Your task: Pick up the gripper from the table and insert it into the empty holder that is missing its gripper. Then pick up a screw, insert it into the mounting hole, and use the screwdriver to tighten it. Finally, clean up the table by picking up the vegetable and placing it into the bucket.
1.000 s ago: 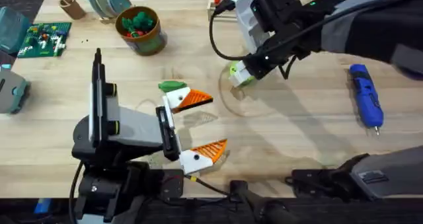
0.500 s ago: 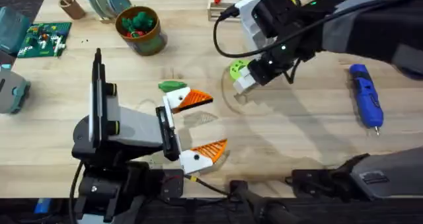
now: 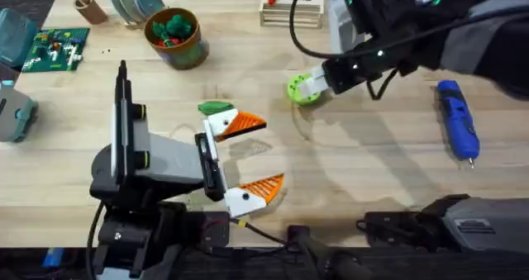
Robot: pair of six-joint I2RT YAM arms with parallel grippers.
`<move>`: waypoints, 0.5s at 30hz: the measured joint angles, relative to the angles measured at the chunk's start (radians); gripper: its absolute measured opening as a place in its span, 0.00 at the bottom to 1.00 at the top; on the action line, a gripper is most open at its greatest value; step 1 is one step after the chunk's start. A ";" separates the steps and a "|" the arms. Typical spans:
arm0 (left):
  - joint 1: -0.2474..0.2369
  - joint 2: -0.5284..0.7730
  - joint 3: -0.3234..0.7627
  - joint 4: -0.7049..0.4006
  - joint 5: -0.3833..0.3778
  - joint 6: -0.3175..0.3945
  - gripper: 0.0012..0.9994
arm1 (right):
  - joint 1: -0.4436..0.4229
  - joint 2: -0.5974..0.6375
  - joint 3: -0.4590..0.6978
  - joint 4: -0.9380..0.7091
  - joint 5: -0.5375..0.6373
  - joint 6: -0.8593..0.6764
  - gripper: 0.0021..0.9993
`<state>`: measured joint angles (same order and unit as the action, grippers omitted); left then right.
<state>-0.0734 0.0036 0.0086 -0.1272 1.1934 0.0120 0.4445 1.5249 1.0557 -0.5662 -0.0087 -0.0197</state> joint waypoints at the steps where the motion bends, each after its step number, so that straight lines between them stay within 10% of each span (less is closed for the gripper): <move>1: 0.000 0.000 0.000 0.000 0.000 0.000 0.99 | 0.003 0.000 -0.018 0.025 0.000 0.008 0.97; 15: 0.000 0.000 0.000 0.000 0.000 0.000 0.99 | 0.038 0.000 -0.112 0.179 -0.011 0.068 0.92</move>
<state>-0.0734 0.0036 0.0086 -0.1272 1.1931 0.0120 0.4824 1.5249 0.9432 -0.3870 -0.0200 0.0479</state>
